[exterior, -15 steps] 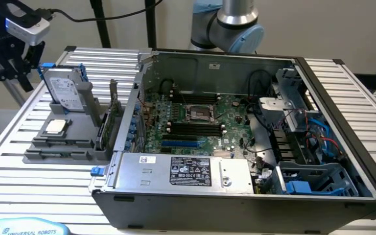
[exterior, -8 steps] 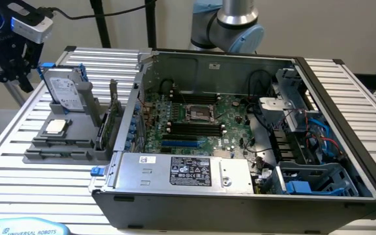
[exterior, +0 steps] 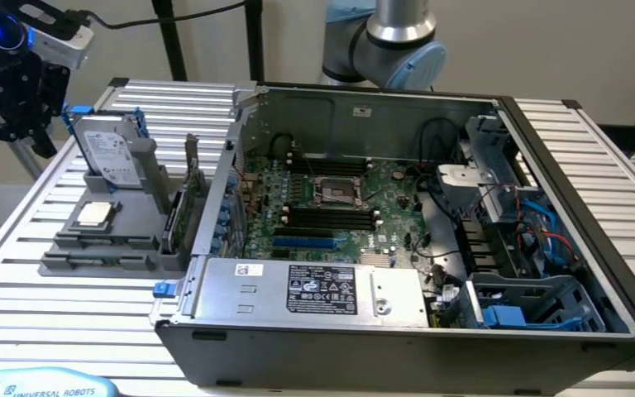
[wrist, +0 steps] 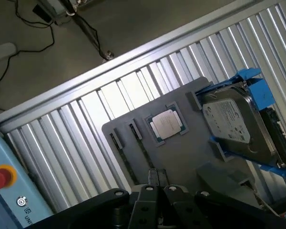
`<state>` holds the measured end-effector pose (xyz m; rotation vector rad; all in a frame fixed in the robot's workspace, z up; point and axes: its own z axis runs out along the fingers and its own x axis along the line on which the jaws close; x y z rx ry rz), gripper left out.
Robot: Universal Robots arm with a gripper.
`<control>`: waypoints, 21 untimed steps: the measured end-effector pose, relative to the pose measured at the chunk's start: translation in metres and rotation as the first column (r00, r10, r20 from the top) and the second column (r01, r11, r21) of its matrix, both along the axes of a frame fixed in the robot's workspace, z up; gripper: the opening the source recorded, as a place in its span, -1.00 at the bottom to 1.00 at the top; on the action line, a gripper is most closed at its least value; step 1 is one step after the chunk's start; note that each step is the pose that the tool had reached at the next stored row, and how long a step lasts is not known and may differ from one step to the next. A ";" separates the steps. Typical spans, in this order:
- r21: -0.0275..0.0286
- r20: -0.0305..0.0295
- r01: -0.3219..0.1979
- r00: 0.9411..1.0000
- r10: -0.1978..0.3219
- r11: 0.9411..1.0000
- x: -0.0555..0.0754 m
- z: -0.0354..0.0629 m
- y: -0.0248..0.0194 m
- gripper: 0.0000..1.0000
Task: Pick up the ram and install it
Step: 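Pick up the ram and move it above insertion slot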
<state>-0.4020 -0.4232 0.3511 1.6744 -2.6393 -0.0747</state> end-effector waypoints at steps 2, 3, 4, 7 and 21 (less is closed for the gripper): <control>0.000 0.000 -0.036 0.999 0.036 0.999 0.000 -0.0007 0.0000 -0.79; 0.000 0.000 -0.056 0.998 0.056 0.998 0.000 -0.0010 0.0000 -0.79; 0.000 0.000 -0.073 0.997 0.073 0.997 0.000 -0.0015 0.0000 -0.79; 0.000 0.000 -0.127 0.992 0.127 0.992 0.000 -0.0031 0.0000 -0.79; 0.000 0.000 -0.314 0.950 0.314 0.950 0.004 -0.0161 -0.0015 -0.79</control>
